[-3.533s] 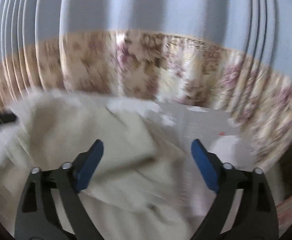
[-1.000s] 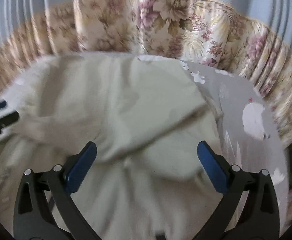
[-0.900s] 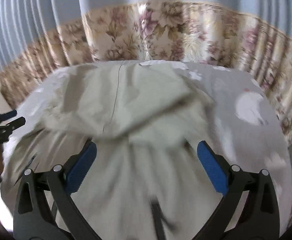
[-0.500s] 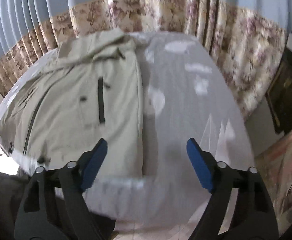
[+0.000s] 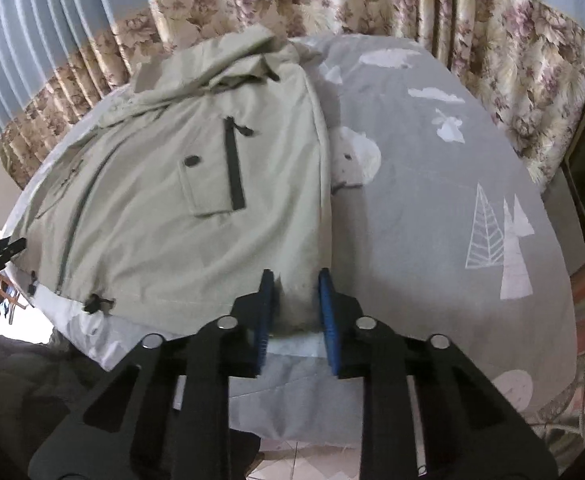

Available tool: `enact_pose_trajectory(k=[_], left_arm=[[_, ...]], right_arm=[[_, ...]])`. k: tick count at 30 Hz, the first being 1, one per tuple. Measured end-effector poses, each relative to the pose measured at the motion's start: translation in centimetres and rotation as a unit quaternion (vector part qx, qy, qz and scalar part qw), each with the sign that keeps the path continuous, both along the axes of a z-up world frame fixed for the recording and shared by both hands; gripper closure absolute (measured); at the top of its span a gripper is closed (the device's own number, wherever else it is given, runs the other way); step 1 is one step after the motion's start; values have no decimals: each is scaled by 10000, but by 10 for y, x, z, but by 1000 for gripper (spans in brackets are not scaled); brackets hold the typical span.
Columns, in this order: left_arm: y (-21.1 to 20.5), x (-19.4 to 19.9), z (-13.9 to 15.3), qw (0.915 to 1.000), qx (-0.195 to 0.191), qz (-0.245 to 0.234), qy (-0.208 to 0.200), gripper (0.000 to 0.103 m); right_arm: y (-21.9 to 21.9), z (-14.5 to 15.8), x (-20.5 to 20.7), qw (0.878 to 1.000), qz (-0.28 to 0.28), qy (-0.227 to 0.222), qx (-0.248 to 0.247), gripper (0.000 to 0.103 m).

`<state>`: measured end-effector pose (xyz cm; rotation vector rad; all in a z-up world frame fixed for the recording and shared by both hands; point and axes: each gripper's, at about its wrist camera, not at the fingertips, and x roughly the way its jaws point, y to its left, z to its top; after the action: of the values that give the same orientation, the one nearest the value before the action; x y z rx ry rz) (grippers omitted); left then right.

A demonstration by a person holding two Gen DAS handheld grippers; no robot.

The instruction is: Fold large clothes

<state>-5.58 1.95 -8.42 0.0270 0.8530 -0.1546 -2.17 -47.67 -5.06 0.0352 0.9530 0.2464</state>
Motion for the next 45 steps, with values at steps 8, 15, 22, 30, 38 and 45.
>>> enact_pose_trajectory(k=[8, 15, 22, 30, 38, 45], left_arm=[[-3, 12, 30, 9995, -77, -251, 167, 96], [22, 78, 109, 9973, -728, -79, -56, 96], [20, 221, 136, 9946, -1015, 67, -180, 96], [-41, 375, 134, 9987, -229, -445, -31, 96], [-45, 481, 71, 9972, -146, 192, 701, 94], [-64, 506, 19, 9933, 200, 252, 1106, 91]], right_arm=[[1, 37, 7, 9978, 143, -384, 522, 94], [7, 114, 62, 9885, 476, -1179, 814, 94], [20, 145, 193, 9860, 570, -1225, 981, 94], [78, 136, 340, 9901, 944, -767, 703, 94], [108, 69, 453, 9964, 657, 31, 544, 93], [130, 9, 498, 9967, 334, 727, 141, 73]])
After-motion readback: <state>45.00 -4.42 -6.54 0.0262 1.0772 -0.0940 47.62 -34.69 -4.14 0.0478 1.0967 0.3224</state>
